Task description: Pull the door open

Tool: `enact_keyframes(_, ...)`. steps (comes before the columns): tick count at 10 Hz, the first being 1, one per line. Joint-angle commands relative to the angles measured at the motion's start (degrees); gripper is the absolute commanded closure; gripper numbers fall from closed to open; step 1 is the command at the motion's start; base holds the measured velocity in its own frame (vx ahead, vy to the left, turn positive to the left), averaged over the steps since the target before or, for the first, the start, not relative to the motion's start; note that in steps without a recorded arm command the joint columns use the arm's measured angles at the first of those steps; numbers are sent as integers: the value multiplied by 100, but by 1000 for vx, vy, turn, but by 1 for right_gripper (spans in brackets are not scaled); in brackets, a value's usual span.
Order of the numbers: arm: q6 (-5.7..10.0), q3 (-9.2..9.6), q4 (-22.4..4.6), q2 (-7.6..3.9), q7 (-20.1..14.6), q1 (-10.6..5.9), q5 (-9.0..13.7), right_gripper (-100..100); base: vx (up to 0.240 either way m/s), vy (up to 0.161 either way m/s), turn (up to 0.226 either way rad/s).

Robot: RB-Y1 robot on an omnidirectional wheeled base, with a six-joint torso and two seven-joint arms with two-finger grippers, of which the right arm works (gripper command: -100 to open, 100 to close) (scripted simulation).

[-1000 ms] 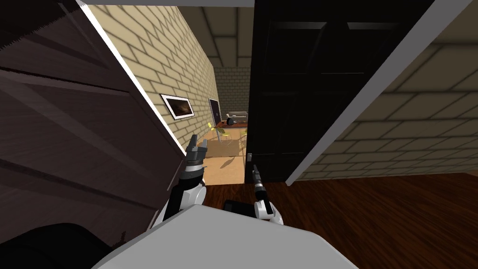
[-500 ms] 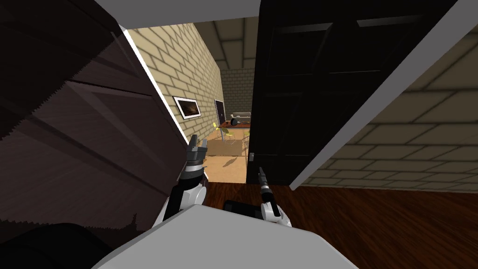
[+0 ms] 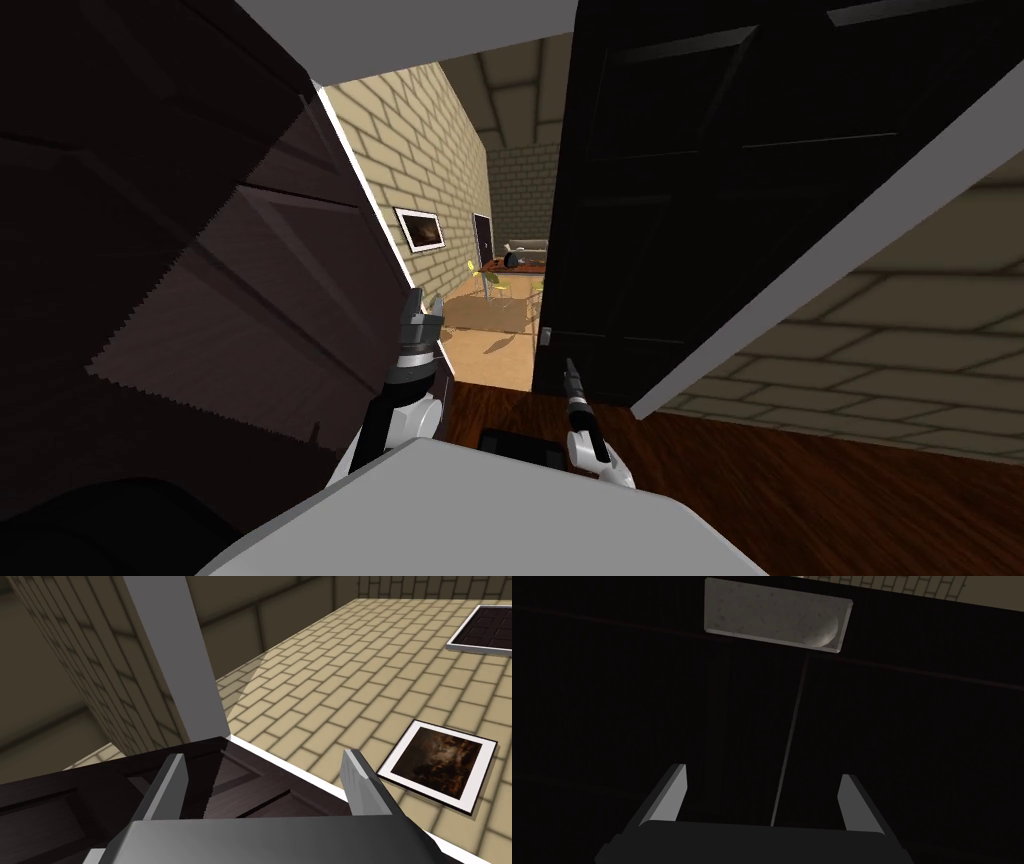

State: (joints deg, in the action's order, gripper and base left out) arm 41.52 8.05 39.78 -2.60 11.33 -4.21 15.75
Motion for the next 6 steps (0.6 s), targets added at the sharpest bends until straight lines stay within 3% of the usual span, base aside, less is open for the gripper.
enact_keyframes(1, 1, -178, 49, -54, -2, 12, 106, -100, -28, -17, 304)
enact_keyframes(3, 71, -365, 95, -85, -5, -14, 241, -100, 26, 9, 217)
enact_keyframes(5, 146, -486, 149, -93, -7, -34, 343, -100, 150, 45, 267)
enact_keyframes(6, 161, -504, 161, -93, -8, -37, 360, -100, 188, 53, 104)
